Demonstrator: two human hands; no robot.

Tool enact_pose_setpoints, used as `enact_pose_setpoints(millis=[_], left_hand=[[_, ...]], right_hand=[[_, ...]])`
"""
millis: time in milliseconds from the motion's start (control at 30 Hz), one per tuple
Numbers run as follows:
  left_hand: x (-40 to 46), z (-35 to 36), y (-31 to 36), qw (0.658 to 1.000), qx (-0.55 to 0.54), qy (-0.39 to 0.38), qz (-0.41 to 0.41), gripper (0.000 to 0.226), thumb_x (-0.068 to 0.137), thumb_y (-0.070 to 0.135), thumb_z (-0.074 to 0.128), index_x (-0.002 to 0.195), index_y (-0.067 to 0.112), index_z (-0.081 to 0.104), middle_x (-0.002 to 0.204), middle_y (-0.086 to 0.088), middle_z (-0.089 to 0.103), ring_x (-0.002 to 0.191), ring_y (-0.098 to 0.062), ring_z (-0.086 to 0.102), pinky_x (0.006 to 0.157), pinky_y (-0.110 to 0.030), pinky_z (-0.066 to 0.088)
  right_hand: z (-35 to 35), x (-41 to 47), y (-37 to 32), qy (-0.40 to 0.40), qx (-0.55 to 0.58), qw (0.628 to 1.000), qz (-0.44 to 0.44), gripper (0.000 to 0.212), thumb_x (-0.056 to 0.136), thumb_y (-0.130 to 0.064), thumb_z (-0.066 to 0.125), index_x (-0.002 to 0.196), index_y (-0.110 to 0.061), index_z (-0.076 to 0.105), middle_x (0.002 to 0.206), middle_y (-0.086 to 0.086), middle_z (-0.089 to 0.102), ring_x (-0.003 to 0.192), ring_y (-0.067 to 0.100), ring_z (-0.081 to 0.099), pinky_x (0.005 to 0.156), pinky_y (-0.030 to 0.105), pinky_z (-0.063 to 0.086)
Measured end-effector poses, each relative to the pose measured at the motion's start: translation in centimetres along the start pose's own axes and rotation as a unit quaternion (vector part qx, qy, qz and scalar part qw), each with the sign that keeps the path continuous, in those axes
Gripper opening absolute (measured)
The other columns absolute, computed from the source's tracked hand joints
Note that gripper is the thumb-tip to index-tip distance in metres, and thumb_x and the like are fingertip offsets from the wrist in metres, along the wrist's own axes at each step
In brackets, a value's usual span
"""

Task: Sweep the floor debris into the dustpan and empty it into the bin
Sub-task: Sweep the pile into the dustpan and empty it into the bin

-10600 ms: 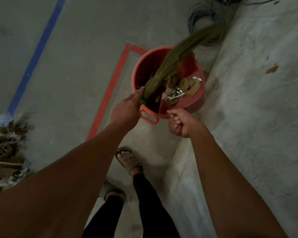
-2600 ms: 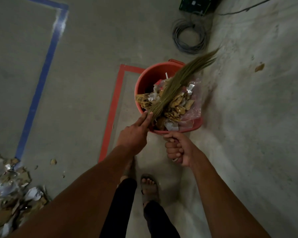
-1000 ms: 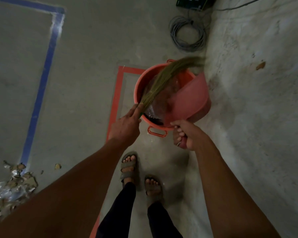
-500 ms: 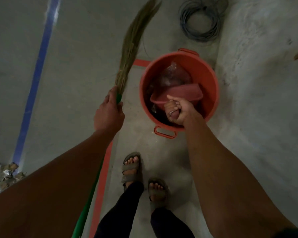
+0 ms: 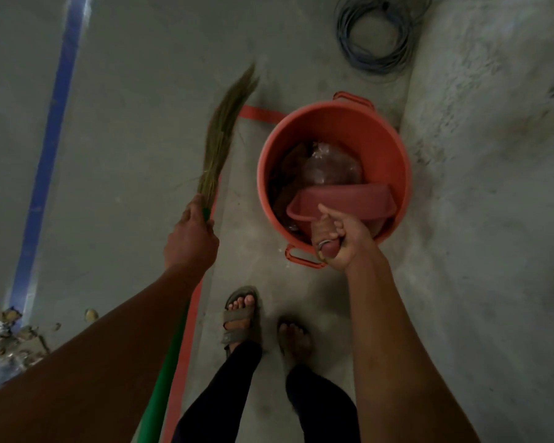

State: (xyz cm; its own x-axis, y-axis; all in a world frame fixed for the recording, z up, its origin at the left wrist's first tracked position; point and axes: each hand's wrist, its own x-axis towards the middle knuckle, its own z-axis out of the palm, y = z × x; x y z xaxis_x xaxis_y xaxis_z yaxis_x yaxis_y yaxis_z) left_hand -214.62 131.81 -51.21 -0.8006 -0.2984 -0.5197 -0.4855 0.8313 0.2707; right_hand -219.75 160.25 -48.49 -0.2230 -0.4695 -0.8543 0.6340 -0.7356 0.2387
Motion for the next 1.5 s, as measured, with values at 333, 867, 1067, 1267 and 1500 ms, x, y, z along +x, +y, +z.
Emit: enact_pose_setpoints(millis=[333,867,1067,1267,1500], left_hand=[[2.8,5.1,0.1,1.000,-0.004,-0.001,-0.031,0.061,0.103,0.029,0.049,0.158,0.030,0.021,0.149,-0.014,0.052,0.115,-0.045,0.060,0.083,-0.053,0.054],[2.8,6.0,3.5,0.997,-0.032,0.033,-0.065,0.061,0.104,0.028,0.049,0.159,0.027,0.022,0.147,-0.016,0.053,0.114,-0.043,0.061,0.082,-0.053,0.054],[4.5,7.5,3.6,0.997,-0.025,0.035,-0.059,0.061,0.105,0.028,0.049,0.159,0.029,0.022,0.148,-0.014,0.052,0.114,-0.042,0.060,0.074,-0.045,0.047],[2.5,7.7,3.0,0.997,-0.022,0.023,-0.074,0.062,0.105,0.029,0.050,0.160,0.028,0.022,0.149,-0.014,0.051,0.116,-0.042,0.059,0.073,-0.043,0.044],[2.5,8.4,2.4,0.995,-0.018,0.020,-0.097,0.059,0.105,0.028,0.051,0.158,0.029,0.025,0.145,-0.016,0.054,0.112,-0.042,0.060,0.071,-0.044,0.045]], right_hand=[[-2.6,9.9,-5.7,0.029,-0.026,0.998,0.040,0.048,0.106,-0.021,0.052,0.062,-0.023,0.034,0.043,-0.008,0.032,0.030,0.008,0.034,0.029,0.020,0.028],[-1.7,2.9,-6.6,-0.071,-0.109,0.984,0.120,0.031,0.100,-0.019,0.047,0.072,-0.024,0.037,0.040,-0.009,0.036,0.030,0.003,0.024,0.033,0.014,0.023],[-4.1,10.6,-8.7,0.019,-0.133,0.985,0.111,0.049,0.093,-0.011,0.051,0.080,-0.038,0.013,0.040,-0.009,0.031,0.028,0.007,0.030,0.028,0.020,0.027],[-2.6,7.6,-8.6,-0.003,-0.059,0.990,0.124,0.043,0.097,-0.012,0.048,0.071,-0.035,0.024,0.039,-0.008,0.032,0.027,0.007,0.032,0.034,0.014,0.020],[-5.7,8.1,-8.2,0.051,-0.064,0.989,0.124,0.045,0.097,-0.009,0.048,0.077,-0.037,0.019,0.041,-0.009,0.033,0.027,0.006,0.031,0.029,0.017,0.025]])
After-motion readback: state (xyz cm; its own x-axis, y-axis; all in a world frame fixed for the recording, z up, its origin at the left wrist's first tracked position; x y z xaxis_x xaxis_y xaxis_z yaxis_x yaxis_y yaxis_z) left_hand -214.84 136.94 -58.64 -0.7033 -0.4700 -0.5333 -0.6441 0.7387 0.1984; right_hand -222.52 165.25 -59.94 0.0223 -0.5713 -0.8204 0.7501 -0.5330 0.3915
